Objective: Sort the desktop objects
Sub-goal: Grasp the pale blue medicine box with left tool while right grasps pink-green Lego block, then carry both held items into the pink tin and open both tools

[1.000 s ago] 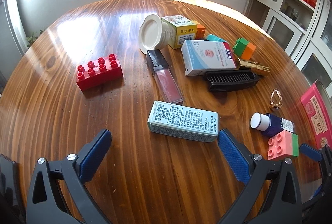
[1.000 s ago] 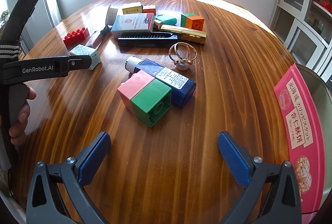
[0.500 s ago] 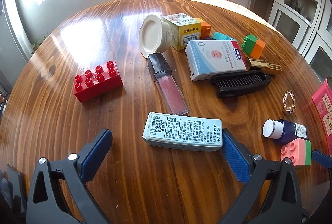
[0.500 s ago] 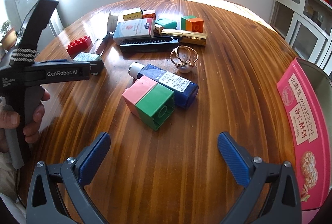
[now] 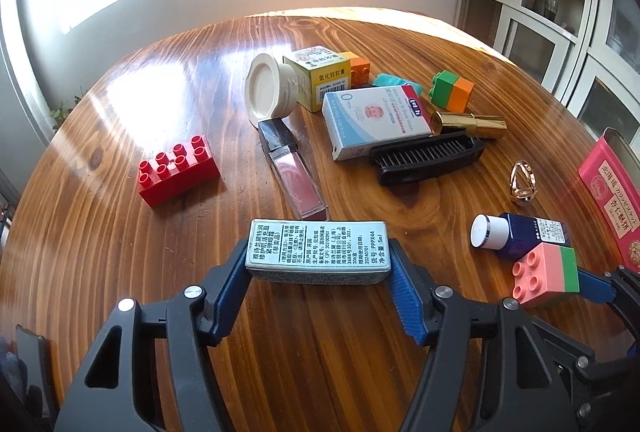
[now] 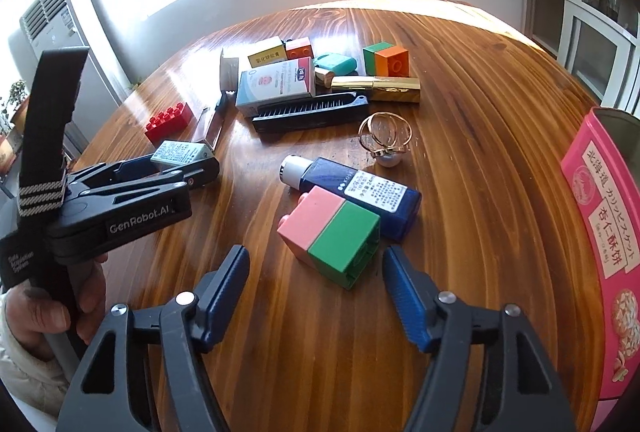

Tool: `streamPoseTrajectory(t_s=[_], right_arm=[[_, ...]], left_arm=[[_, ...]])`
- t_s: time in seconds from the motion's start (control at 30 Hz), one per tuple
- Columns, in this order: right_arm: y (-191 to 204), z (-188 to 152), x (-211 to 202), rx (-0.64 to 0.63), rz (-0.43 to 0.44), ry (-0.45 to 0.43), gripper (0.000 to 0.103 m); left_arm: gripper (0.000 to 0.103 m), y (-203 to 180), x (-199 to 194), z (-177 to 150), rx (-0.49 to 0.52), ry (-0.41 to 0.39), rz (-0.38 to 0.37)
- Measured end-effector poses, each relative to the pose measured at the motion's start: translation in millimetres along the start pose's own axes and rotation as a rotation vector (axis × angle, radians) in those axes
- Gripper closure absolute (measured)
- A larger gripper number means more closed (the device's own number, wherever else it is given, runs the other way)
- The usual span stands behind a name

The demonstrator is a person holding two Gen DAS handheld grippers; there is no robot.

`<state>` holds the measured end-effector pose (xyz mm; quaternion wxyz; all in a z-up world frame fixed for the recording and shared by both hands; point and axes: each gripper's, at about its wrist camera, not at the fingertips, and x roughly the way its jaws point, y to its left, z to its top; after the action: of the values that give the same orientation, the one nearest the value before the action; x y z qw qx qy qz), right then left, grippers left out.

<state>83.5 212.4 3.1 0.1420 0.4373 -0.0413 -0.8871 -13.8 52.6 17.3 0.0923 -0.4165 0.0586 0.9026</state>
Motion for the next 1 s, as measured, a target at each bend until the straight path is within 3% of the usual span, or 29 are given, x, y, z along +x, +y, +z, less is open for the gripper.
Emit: streamPoseTrajectory(t_s=[0.2,0.57,1.0], right_arm=[[3,7,7,-0.001,-0.047,-0.018,0.054],[2,-4,-8,0.000,-0.056,-0.057,0.056],[-32,-12,-76,0.074,-0.114,-0.216,0.056]], left_arm=[[0.035,1,-4,0,-0.009,-0.012,-0.006],[0.035,-4,-12,-5,0.004,-0.030,-0.017],[0.035,-39,-38,-5,0.027,-0.062,-0.099]])
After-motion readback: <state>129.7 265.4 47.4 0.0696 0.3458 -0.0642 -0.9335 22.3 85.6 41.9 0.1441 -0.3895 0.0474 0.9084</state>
